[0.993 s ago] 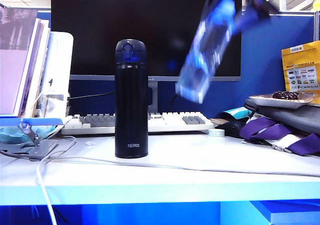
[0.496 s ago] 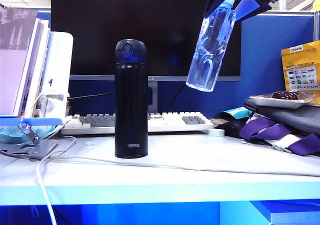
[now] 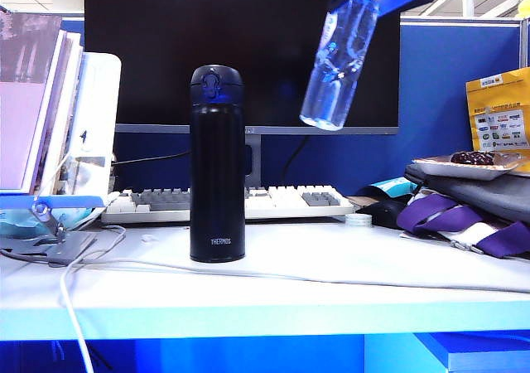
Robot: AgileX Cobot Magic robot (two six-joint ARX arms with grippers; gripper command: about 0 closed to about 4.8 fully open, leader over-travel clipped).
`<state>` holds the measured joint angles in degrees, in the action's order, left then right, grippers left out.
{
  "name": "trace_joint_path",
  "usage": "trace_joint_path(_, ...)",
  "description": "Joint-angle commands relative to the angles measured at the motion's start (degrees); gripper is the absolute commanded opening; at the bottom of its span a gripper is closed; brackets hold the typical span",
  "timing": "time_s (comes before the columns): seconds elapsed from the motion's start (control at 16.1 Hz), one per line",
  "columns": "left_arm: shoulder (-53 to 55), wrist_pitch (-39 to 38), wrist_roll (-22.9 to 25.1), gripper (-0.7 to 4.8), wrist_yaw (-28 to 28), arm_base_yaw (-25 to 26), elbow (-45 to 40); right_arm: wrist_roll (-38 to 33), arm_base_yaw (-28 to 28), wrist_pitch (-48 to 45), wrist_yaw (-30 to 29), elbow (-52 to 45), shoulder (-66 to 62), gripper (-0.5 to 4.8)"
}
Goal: Pick up the mineral water bottle and place it vertically to the right of the black thermos cup.
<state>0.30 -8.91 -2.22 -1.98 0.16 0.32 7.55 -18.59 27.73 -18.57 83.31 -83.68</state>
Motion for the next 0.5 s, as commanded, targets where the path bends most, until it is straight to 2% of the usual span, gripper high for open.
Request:
trace_joint_path(0.06, -0.2, -0.7, 0.1, -0.05, -0.2, 0.0, 0.0, 0.1, -0.3, 2.6, -3.1, 0.7, 1.1, 3.05)
trace_joint_path(0.31, -0.2, -0.7, 0.1, -0.05, -0.2, 0.0, 0.0, 2.0, -0.4, 6.2, -1.9, 0.7, 0.7, 3.06)
trace_joint_path(0.5, -0.2, -0.7, 0.1, -0.05, -0.2, 0.0, 0.0, 3.5, -3.3, 6.6, 1.5, 0.7, -2.4, 3.06)
